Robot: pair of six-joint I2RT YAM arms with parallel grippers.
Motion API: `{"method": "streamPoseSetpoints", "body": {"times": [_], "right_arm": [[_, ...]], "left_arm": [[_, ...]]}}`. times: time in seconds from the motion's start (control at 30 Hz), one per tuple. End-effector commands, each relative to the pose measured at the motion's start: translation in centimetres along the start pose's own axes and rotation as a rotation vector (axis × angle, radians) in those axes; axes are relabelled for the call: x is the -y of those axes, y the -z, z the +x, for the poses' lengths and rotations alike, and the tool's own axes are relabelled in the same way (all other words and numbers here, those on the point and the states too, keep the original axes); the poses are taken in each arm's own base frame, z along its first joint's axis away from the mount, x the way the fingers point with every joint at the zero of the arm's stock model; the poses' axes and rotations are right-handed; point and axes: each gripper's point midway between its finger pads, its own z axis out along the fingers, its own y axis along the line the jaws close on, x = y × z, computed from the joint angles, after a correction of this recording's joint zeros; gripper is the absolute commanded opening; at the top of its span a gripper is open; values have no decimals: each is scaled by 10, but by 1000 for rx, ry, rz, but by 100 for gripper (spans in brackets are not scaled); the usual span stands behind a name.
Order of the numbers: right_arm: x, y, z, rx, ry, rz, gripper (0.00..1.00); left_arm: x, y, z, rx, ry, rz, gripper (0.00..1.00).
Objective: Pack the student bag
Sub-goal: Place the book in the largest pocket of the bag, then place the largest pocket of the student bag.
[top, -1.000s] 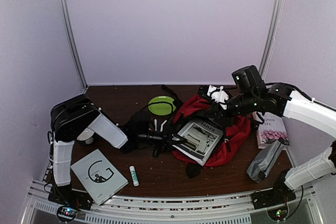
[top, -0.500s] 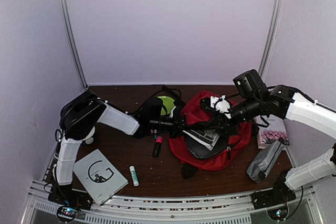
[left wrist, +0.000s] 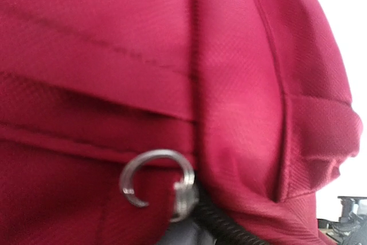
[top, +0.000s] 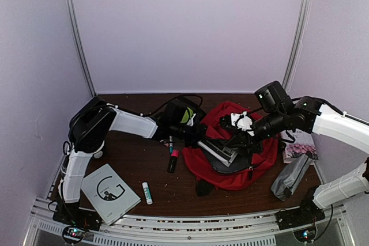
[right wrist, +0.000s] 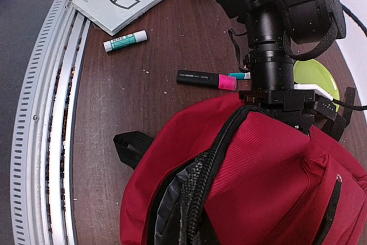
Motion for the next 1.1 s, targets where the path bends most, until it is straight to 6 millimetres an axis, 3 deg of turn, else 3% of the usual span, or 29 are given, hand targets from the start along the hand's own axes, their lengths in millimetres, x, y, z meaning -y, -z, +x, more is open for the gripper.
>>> {"method": "streamPoseSetpoints", "body": {"times": [0.0, 0.33, 0.53, 0.73, 0.83, 0.9, 1.07], "right_arm": [[-9, 5, 0, 19, 18, -8, 0], [4, 5, 6, 22, -34, 48, 0], [11, 6, 6, 17, -44, 68, 0], [15, 8, 2, 22, -50, 74, 0], [16, 9, 0, 26, -55, 76, 0], [16, 8, 1, 28, -60, 72, 0], [16, 4, 1, 29, -69, 58, 0]], "left_arm": [[13, 18, -8, 33, -91, -64, 59], [16, 63, 11, 72, -163, -175, 66], [-6, 91, 35, 44, -254, -352, 66], [-22, 104, 65, -5, -402, -491, 64], [-28, 114, 71, 34, -439, -511, 48], [-25, 114, 74, 44, -454, -468, 30], [2, 90, 78, 35, -472, -300, 3]]}}
